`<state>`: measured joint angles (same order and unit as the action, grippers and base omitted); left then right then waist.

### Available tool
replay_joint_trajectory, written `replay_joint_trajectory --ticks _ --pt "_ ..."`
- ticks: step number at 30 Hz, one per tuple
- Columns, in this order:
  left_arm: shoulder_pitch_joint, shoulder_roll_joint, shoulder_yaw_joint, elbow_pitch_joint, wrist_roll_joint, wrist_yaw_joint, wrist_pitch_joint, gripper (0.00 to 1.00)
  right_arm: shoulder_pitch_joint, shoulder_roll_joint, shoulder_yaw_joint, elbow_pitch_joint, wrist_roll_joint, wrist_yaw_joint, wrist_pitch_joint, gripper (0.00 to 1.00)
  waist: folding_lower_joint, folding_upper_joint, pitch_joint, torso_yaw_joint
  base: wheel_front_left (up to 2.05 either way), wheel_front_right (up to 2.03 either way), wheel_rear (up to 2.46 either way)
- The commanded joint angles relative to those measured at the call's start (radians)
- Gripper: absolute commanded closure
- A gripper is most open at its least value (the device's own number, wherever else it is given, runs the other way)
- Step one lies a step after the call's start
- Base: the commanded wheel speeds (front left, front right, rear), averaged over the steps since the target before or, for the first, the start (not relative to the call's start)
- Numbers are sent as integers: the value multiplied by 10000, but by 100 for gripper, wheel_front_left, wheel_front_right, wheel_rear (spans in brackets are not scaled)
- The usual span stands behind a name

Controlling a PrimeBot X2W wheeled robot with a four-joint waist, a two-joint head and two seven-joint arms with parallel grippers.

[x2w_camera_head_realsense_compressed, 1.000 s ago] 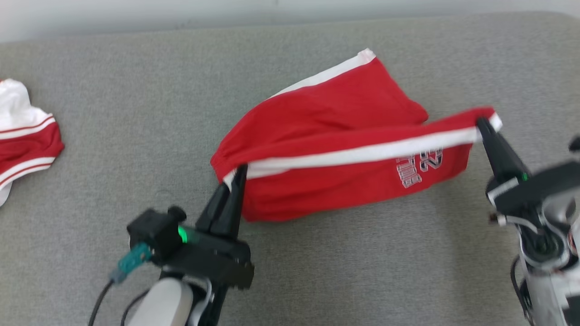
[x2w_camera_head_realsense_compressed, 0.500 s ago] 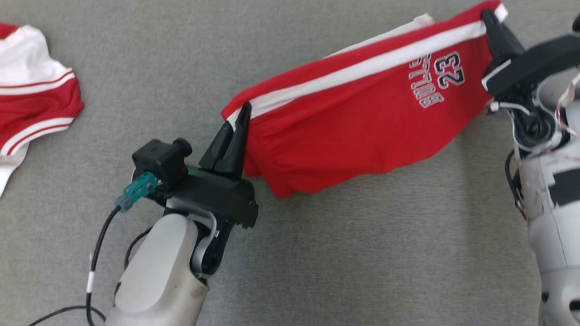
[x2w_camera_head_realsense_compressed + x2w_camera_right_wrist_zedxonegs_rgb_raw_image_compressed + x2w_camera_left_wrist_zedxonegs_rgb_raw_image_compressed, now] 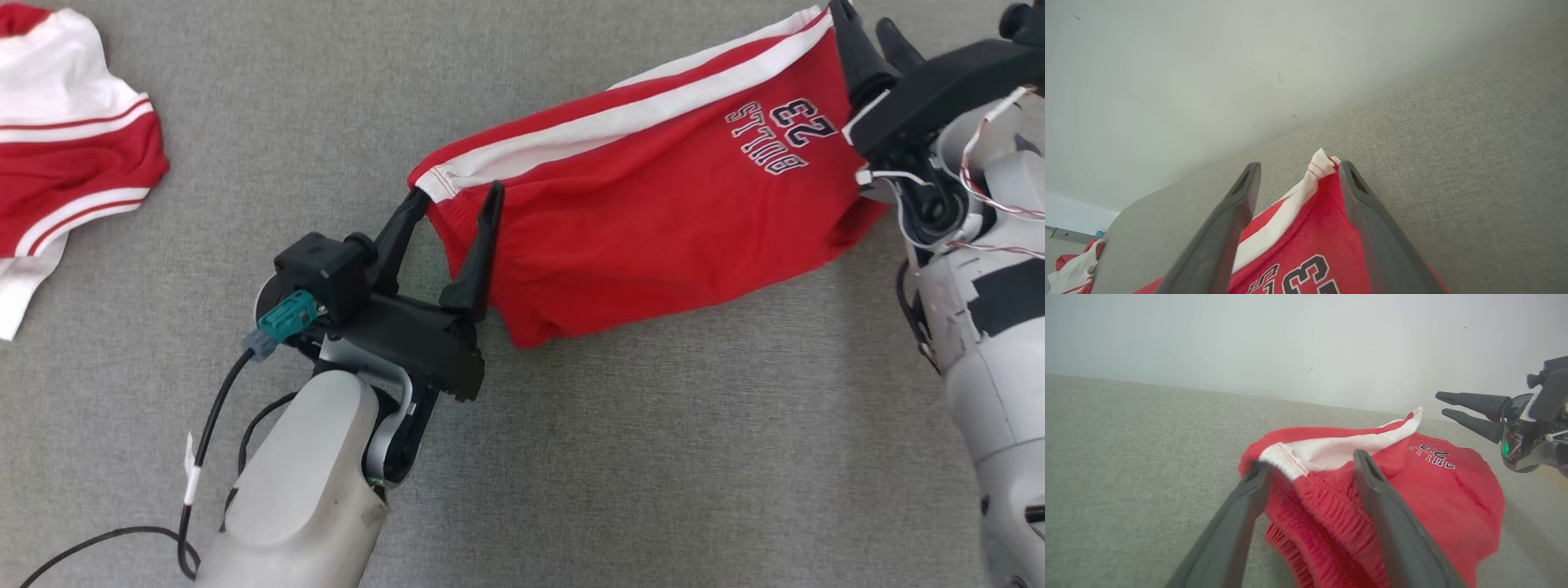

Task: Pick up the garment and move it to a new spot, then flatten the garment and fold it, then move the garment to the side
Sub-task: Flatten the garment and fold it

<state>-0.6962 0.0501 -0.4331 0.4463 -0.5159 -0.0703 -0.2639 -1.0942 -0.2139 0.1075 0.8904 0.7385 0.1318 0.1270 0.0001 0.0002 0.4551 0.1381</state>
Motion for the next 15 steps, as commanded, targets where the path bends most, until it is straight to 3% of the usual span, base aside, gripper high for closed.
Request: replay_joint_trajectory --ticks 1,5,15 --pt "169 9 109 -7 275 79 -7 0 151 -213 115 19 115 -23 -140 0 -1 -2 -196 -123 0 0 0" --pt "913 15 597 -428 767 258 -7 0 757 -865 1068 -304 94 -23 -454 0 -1 -2 -612 -208 0 0 0" --pt "2523 136 1536 -1848 2134 586 -7 0 1927 -1879 1969 -205 770 -23 -748 0 -1 -2 -1176 50 0 0 0"
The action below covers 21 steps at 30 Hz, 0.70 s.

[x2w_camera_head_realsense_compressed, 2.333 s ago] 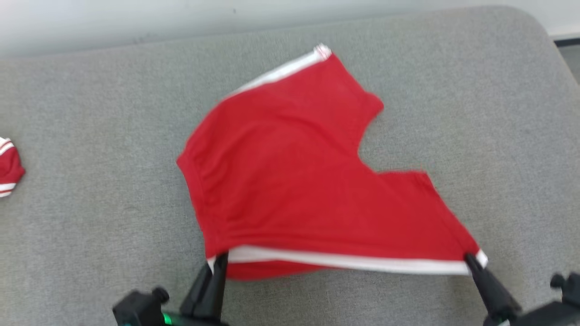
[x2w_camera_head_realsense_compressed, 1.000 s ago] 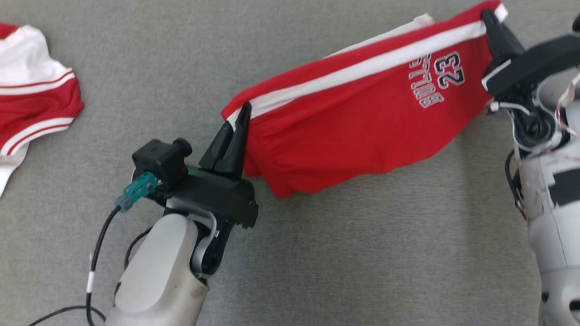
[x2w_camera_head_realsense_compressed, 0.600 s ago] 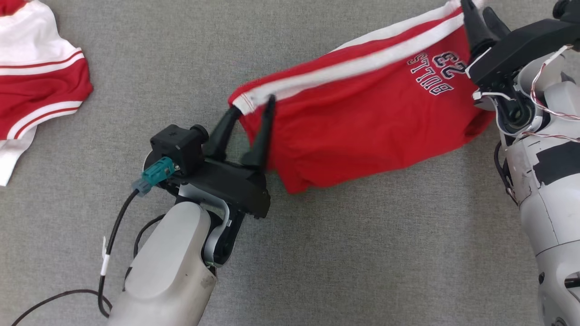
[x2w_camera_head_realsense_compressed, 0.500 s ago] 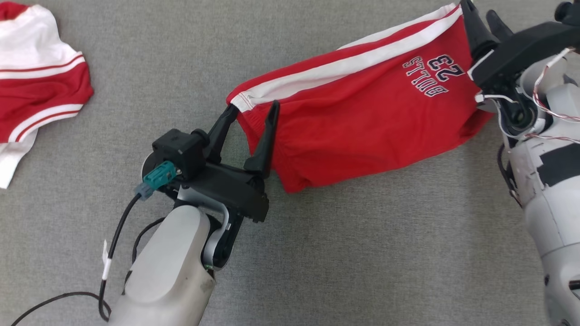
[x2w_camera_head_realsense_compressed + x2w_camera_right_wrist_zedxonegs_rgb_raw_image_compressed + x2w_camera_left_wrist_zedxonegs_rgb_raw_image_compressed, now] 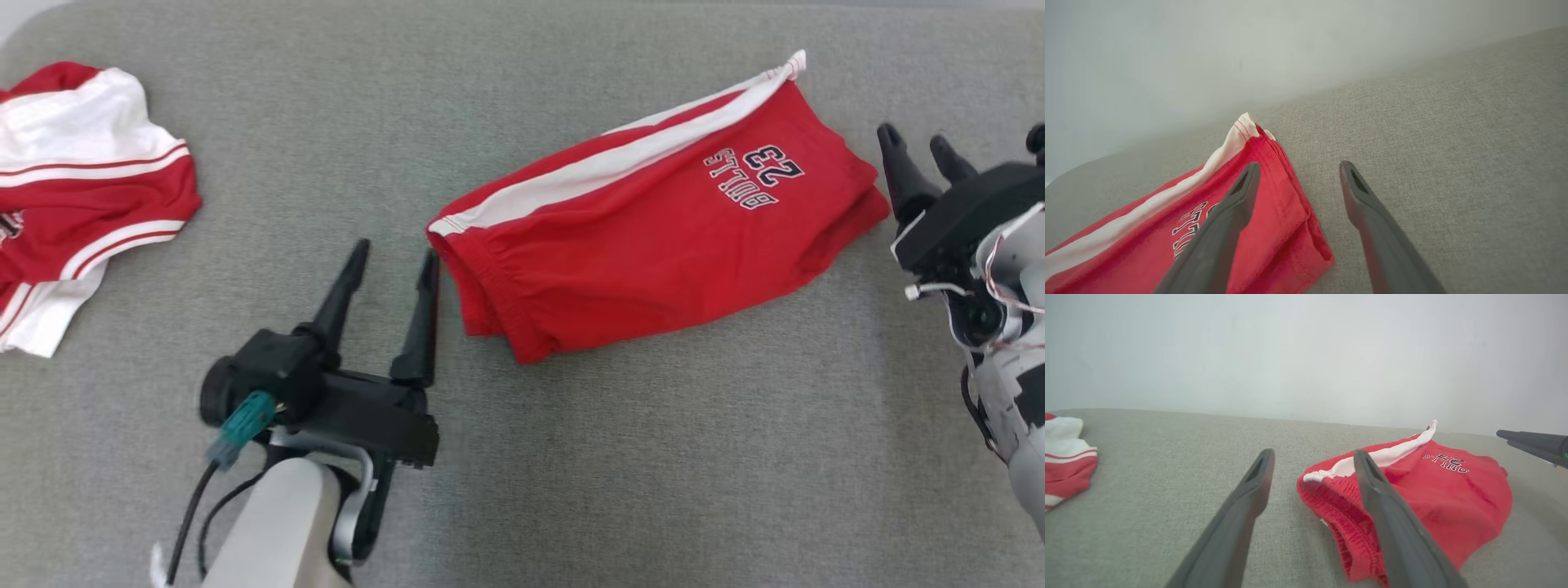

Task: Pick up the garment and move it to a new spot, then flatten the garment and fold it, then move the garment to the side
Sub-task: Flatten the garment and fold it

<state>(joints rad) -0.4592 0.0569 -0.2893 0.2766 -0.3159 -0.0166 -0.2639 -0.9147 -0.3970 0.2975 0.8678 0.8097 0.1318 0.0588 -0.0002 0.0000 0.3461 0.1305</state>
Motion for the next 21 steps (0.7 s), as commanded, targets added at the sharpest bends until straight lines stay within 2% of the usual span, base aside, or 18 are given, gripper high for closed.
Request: replay_joint_trajectory --ticks 1,9,21 --pt "299 58 244 -446 289 89 -9 0 199 -125 172 61 68 -23 -87 0 2 0 -98 189 0 0 0" --pt "1395 -23 1290 -2236 1077 266 -7 0 335 -406 858 545 -3 -23 -175 0 2 0 -28 610 0 0 0" --pt "2187 -61 1815 -3013 1008 640 -7 0 15 -444 1466 1717 -160 -23 -171 0 2 0 122 904 0 0 0"
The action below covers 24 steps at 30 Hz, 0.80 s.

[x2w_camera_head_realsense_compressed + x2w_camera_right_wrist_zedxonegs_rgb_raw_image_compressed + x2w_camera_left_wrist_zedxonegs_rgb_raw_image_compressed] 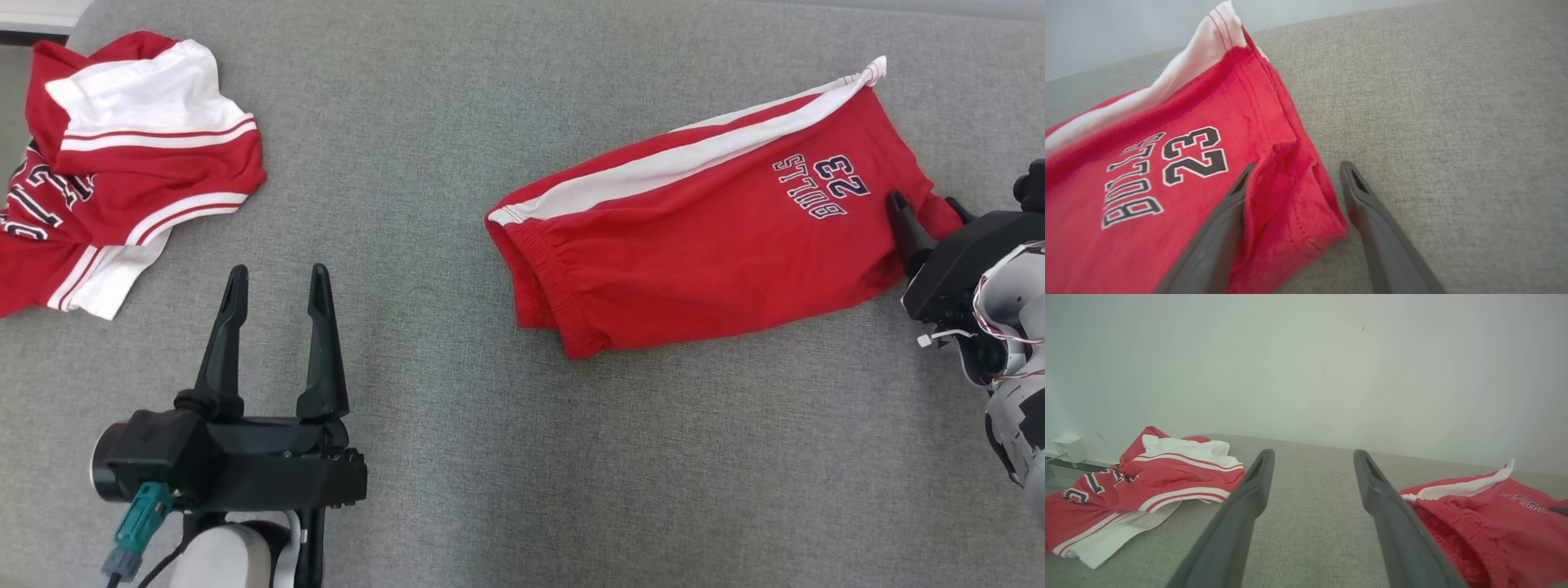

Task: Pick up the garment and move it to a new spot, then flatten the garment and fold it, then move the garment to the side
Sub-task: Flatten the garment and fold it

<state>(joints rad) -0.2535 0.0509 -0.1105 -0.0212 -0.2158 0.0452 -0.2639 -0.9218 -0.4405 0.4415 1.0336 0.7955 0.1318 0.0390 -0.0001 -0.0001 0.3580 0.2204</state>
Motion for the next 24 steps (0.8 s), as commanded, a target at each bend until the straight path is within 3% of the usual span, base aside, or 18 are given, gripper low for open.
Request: replay_joint_trajectory --ticks 1,2,3,4,14,24 --pt "179 -4 40 -54 -26 71 -7 0 106 37 63 127 43 -23 66 0 1 1 -7 6 0 0 0" --pt "212 -4 62 -70 -32 84 -7 0 130 98 90 147 131 -23 116 28 1 1 -29 -6 0 0 0" --pt "221 -3 94 -100 -39 133 -7 0 163 165 114 139 225 -23 142 67 1 1 -59 -34 0 0 0" --pt "247 -3 139 -124 -46 163 -7 0 203 217 145 92 309 -23 161 100 1 1 -105 -79 0 0 0" --pt "890 -1 705 92 191 -103 -7 0 1213 119 160 -673 1573 -23 -295 100 1 1 -1022 -861 0 0 0" --pt "1424 0 869 -99 408 -156 -7 0 3271 -954 -103 -1572 2898 -23 -698 100 1 1 -1559 -1477 0 0 0"
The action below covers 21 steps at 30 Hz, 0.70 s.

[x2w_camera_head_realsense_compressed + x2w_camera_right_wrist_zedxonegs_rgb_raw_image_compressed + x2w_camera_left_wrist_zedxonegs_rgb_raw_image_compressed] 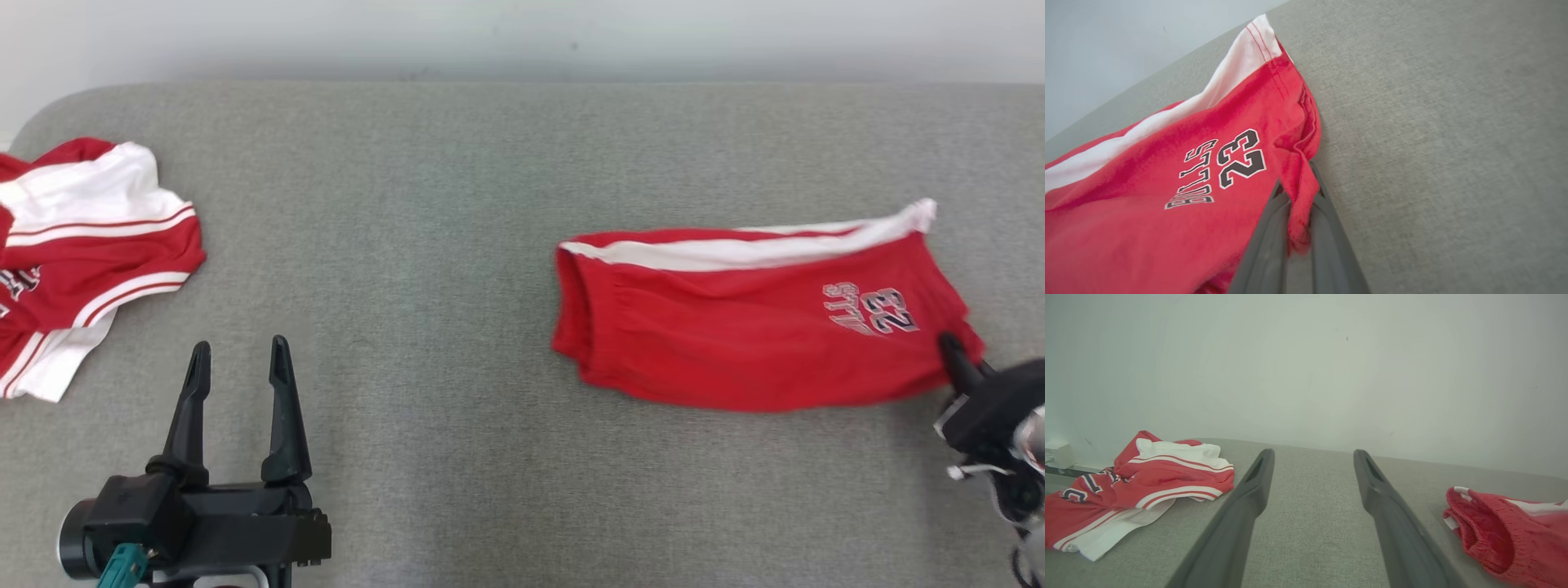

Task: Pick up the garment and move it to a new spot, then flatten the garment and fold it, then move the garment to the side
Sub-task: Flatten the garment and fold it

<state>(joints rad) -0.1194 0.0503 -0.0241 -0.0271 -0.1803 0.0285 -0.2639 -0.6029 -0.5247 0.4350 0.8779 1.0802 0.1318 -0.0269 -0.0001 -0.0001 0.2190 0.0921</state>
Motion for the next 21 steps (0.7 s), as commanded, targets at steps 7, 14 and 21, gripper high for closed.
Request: replay_joint_trajectory --ticks 7,14,21 --pt "202 4 118 -87 100 0 -7 0 691 -541 -396 -103 535 -23 -465 100 1 1 -229 -452 0 0 0" --pt "277 2 241 -70 161 -35 -7 0 516 -242 -283 -824 434 -23 -948 100 1 1 -325 -626 0 0 0" --pt "348 5 250 -67 121 19 -7 0 512 33 312 -2519 -60 -23 -1426 100 1 1 -382 -664 0 0 0"
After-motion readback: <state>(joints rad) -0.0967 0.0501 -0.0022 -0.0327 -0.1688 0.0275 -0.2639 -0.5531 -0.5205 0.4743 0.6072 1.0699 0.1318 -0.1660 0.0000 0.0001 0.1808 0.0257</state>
